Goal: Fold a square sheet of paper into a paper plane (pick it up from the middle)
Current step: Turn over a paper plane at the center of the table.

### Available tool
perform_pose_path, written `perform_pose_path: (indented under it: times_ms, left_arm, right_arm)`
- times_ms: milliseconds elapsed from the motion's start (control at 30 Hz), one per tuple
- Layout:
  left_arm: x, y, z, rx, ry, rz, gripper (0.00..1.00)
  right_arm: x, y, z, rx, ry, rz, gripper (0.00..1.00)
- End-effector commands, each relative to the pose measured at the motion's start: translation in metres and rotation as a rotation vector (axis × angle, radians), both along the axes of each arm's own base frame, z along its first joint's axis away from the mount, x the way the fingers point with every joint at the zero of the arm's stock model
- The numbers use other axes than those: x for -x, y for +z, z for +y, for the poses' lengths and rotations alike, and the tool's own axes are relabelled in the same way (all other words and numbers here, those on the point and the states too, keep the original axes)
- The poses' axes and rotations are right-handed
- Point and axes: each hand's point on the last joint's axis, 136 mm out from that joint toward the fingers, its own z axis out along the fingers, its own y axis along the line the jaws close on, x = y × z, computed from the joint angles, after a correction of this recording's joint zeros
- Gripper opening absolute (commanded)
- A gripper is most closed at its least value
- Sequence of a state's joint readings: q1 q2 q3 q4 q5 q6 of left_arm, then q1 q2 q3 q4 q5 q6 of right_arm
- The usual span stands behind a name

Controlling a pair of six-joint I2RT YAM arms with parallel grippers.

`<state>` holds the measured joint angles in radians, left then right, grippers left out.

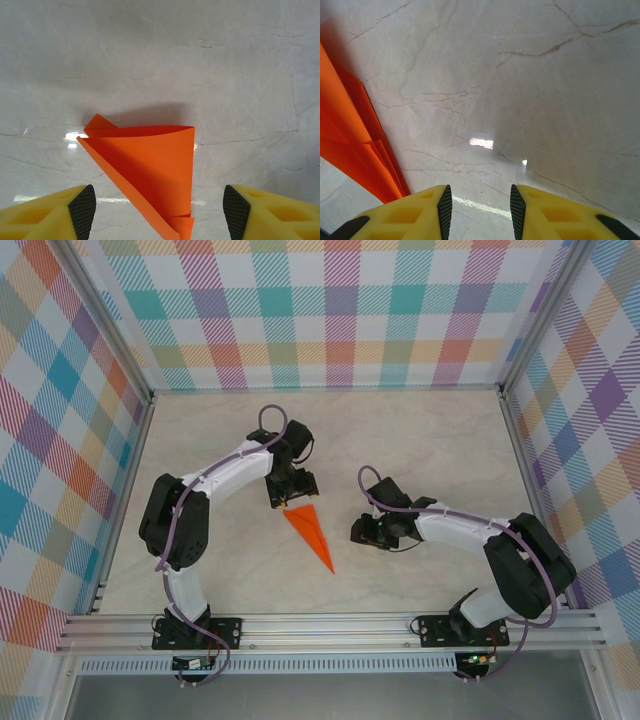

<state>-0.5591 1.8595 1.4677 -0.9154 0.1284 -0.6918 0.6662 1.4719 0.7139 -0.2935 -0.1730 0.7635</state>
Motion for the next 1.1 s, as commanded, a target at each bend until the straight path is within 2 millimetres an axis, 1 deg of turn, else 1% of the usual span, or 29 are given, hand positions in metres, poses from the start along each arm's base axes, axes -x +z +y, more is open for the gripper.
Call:
perform_pose_path:
  times_ms: [0, 167, 333, 400, 533, 567, 600, 633, 667, 767, 867, 967, 1067]
  left_arm:
    - [0.014, 0.014, 0.009, 0.013, 0.021, 0.014, 0.70]
    - [0.030, 0.012, 0.018, -0.006, 0.034, 0.012, 0.70]
    - [0.047, 0.010, 0.024, -0.098, 0.011, 0.017, 0.72]
    - [0.050, 0.009, 0.022, -0.122, -0.002, 0.012, 0.73]
    - [0.056, 0.002, 0.011, -0.158, -0.035, 0.030, 0.73]
    - [0.057, -0.001, 0.010, -0.182, -0.043, 0.032, 0.75]
    - [0.058, -0.003, 0.008, -0.195, -0.048, 0.034, 0.85]
    - [0.059, -0.008, 0.007, -0.202, -0.049, 0.043, 0.88]
    - [0.059, -0.012, 0.005, -0.206, -0.046, 0.055, 0.89]
    - [0.056, -0.017, -0.007, -0.200, -0.062, 0.050, 0.89]
    - [0.052, -0.021, -0.015, -0.207, -0.074, 0.058, 0.90]
    - [0.052, -0.029, -0.016, -0.228, -0.087, 0.074, 0.86]
    - [0.053, -0.027, -0.013, -0.240, -0.085, 0.061, 0.81]
  right_arm:
    - [0.001, -0.002, 0.002, -0.018, -0.001, 0.013, 0.39]
    - [-0.004, 0.002, 0.001, -0.006, -0.005, -0.005, 0.39]
    - [-0.009, 0.008, -0.005, 0.018, -0.031, -0.042, 0.39]
    - [-0.009, 0.009, -0.005, 0.015, -0.031, -0.046, 0.40]
    - [-0.007, 0.008, -0.004, 0.002, -0.038, -0.042, 0.40]
    - [-0.007, 0.007, -0.005, 0.004, -0.041, -0.041, 0.40]
    - [-0.006, 0.005, -0.006, 0.008, -0.042, -0.040, 0.40]
    - [-0.006, 0.005, -0.007, 0.011, -0.044, -0.040, 0.40]
    - [-0.006, 0.003, -0.007, 0.011, -0.047, -0.038, 0.40]
    - [-0.004, 0.001, -0.005, -0.004, -0.051, -0.030, 0.40]
    - [-0.002, -0.003, -0.007, -0.005, -0.062, -0.021, 0.40]
    - [-0.001, -0.004, -0.008, -0.009, -0.067, -0.019, 0.40]
    - [-0.001, -0.001, -0.001, -0.046, -0.044, -0.020, 0.41]
